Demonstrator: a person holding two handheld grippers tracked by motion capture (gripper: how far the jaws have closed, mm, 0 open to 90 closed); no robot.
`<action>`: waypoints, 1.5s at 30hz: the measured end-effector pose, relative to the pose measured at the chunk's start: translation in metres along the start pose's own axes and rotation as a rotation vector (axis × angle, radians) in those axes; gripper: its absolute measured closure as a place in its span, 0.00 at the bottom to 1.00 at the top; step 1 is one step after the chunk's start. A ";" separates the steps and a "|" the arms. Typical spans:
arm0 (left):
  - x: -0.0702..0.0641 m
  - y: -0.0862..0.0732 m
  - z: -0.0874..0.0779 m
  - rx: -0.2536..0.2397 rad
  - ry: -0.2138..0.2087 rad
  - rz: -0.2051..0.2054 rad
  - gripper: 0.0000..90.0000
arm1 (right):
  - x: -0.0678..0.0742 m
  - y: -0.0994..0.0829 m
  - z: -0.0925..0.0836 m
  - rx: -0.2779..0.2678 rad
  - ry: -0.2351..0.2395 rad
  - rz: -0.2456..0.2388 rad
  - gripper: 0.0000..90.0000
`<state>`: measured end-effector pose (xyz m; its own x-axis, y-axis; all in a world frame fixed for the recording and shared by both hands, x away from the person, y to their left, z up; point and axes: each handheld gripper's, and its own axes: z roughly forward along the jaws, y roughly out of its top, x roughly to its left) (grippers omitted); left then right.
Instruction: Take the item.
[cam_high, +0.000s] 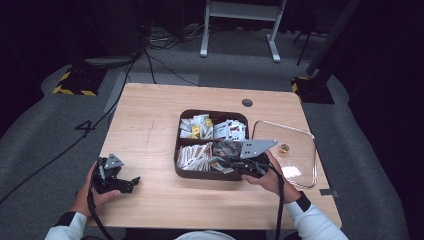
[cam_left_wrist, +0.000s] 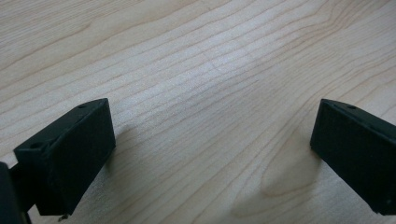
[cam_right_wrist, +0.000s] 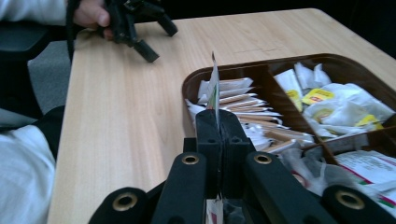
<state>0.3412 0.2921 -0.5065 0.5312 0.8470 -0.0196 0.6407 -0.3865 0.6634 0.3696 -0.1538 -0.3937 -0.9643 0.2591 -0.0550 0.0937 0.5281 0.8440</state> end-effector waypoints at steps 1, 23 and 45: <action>0.000 0.000 0.000 0.000 0.000 0.000 0.00 | 0.002 0.000 0.001 0.002 0.005 -0.003 0.99; 0.000 0.000 0.000 -0.001 -0.001 0.000 0.00 | 0.029 -0.007 0.024 0.086 0.121 -0.050 0.99; -0.001 0.000 0.000 0.003 0.001 -0.004 0.00 | 0.037 -0.033 0.056 0.232 0.174 -0.031 0.97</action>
<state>0.3404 0.2919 -0.5064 0.5284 0.8487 -0.0219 0.6442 -0.3841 0.6614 0.3449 -0.1161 -0.4535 -0.9937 0.1079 0.0305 0.0985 0.7100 0.6973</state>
